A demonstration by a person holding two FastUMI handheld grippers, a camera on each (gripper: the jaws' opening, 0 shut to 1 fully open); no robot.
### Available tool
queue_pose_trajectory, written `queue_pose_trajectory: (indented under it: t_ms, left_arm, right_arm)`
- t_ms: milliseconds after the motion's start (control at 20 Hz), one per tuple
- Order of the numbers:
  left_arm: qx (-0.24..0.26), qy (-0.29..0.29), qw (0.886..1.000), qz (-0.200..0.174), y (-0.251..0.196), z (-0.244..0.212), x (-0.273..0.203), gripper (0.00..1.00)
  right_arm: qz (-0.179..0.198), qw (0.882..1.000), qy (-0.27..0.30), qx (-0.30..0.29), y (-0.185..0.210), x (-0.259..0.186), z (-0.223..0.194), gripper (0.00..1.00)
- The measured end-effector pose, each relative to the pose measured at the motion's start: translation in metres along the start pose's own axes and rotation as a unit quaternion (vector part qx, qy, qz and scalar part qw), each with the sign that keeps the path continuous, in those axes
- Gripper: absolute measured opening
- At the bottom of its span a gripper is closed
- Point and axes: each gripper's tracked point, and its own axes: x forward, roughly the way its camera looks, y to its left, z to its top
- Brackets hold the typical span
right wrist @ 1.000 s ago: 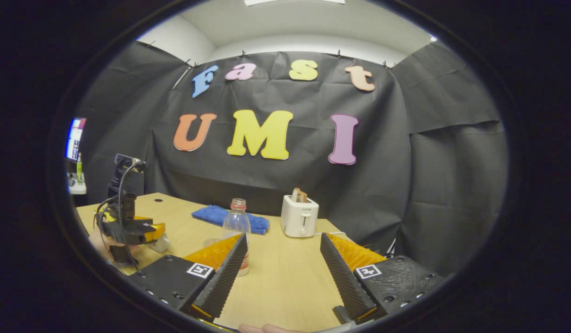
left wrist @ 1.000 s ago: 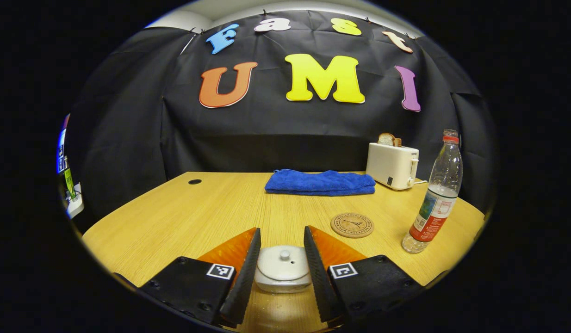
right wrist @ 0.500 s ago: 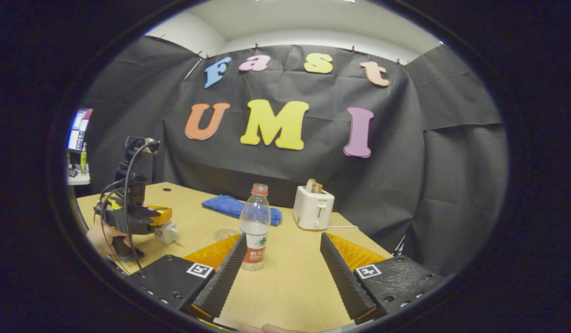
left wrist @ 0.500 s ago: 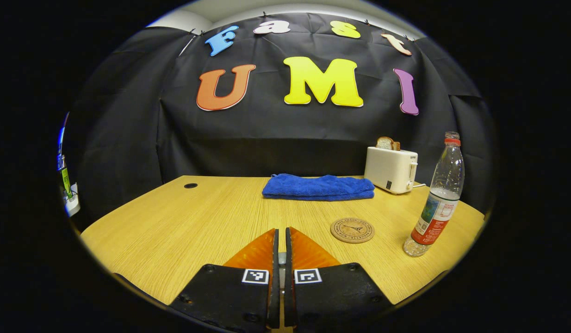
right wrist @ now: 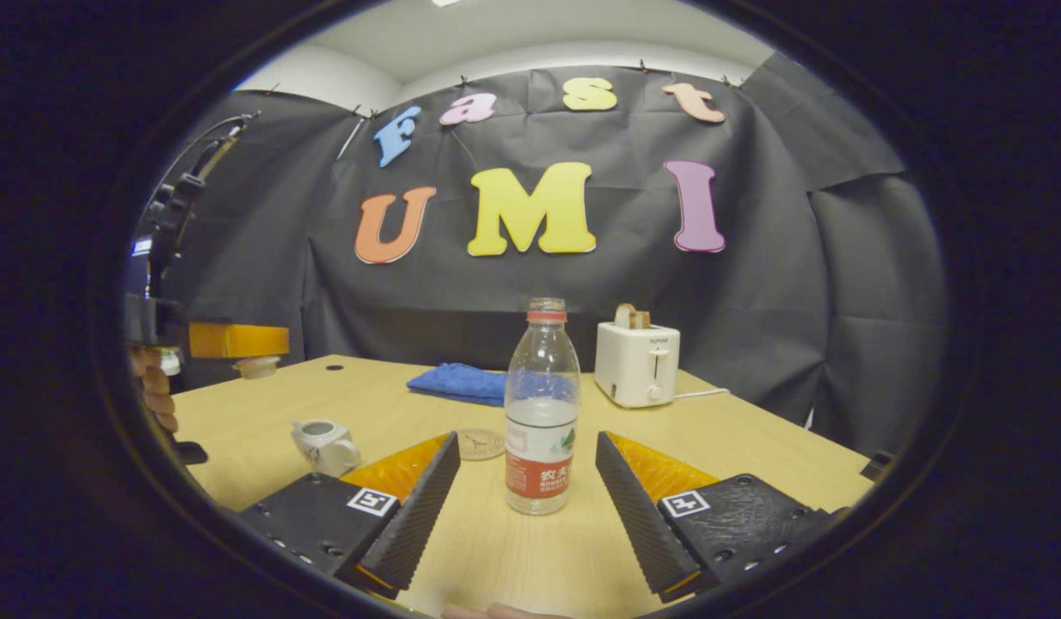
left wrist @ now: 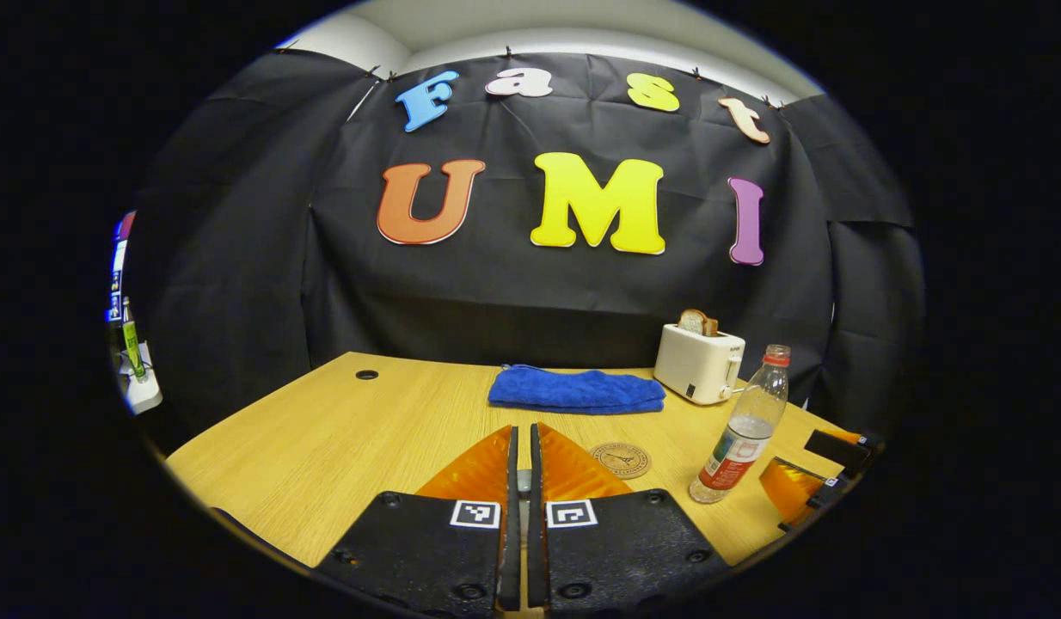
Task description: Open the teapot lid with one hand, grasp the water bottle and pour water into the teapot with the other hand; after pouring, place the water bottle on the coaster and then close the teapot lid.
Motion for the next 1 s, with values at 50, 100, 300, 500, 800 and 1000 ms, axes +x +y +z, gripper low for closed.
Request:
queue_pose_trajectory:
  t_ms: [50, 100, 300, 500, 800, 1000]
  left_arm:
    - [0.001, 0.001, 1.000, -0.001, 0.004, 0.009, -0.016, 0.06]
    - [0.001, -0.002, 1.000, -0.001, 0.008, 0.016, -0.023, 0.06]
    - [0.024, -0.017, 1.000, 0.000, 0.021, 0.034, -0.051, 0.05]
    - [0.027, -0.015, 0.999, -0.014, 0.027, 0.035, -0.055, 0.05]
    - [0.007, -0.003, 1.000, -0.002, 0.051, 0.031, -0.053, 0.05]
    - [0.008, -0.010, 1.000, 0.000, 0.064, 0.037, -0.060, 0.06]
  right_arm:
    - [-0.008, 1.000, -0.005, -0.007, -0.001, 0.011, 0.001, 0.95]
    - [-0.013, 1.000, -0.007, -0.010, 0.000, 0.018, 0.003, 0.94]
    - [-0.031, 0.999, 0.008, -0.021, -0.002, 0.053, -0.003, 0.96]
    - [-0.058, 0.998, 0.015, -0.025, -0.007, 0.089, -0.009, 0.95]
    - [-0.060, 0.997, 0.006, -0.042, -0.001, 0.084, 0.001, 0.73]
    - [-0.079, 0.988, 0.001, -0.136, 0.017, 0.074, 0.022, 0.72]
